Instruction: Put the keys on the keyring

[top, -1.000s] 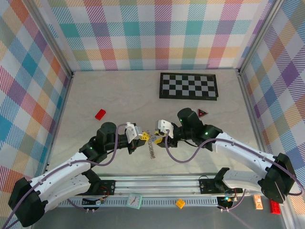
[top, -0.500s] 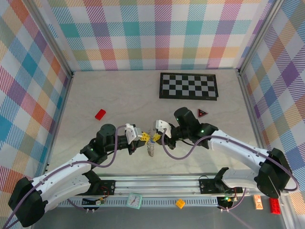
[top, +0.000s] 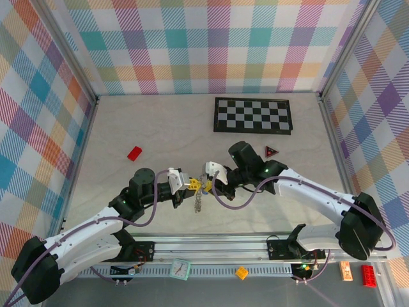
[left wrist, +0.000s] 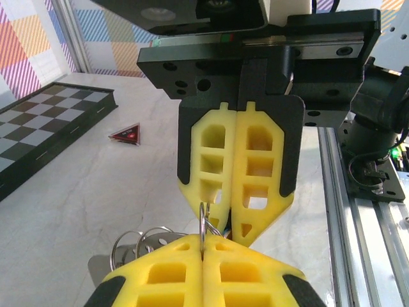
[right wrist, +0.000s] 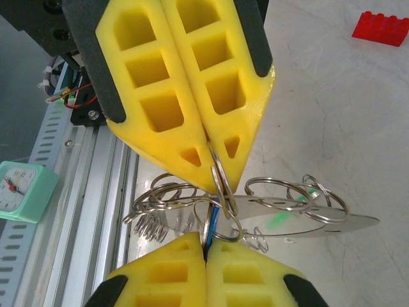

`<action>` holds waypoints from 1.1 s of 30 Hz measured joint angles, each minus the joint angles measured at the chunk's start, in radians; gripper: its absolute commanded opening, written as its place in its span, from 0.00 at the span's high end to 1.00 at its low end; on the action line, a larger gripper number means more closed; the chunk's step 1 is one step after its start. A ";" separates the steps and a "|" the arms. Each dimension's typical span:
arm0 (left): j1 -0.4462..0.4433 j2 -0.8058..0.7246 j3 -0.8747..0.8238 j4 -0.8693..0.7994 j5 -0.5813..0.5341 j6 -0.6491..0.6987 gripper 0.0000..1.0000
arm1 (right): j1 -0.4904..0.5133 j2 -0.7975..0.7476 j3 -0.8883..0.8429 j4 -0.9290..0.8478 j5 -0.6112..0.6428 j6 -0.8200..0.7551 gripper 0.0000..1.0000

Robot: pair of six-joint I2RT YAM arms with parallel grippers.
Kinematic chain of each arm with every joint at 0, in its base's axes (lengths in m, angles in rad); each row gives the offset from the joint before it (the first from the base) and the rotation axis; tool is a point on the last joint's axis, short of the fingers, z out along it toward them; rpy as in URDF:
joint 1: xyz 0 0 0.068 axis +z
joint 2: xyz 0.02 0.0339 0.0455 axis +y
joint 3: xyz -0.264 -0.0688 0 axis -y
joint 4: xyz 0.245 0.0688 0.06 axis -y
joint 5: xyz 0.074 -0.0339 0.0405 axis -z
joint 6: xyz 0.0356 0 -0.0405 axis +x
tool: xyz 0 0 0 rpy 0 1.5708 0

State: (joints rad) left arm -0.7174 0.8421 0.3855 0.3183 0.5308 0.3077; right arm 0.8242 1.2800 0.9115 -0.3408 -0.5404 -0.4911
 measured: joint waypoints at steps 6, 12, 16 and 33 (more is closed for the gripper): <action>-0.002 0.000 -0.003 0.014 0.003 0.007 1.00 | -0.006 -0.002 0.007 -0.015 -0.007 0.000 0.74; -0.002 0.000 -0.003 0.026 0.011 0.019 1.00 | -0.044 -0.116 -0.062 0.027 -0.011 0.013 0.69; -0.002 0.000 -0.004 0.026 0.030 0.023 1.00 | -0.053 -0.175 -0.096 0.086 -0.019 0.034 0.72; -0.003 0.000 -0.004 0.025 0.063 0.026 1.00 | -0.053 -0.107 -0.098 0.207 -0.105 0.107 0.80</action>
State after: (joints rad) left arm -0.7200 0.8425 0.3817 0.3435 0.5941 0.3340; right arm 0.7712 1.1732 0.8131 -0.1341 -0.6449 -0.3840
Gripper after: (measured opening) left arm 0.043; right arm 0.200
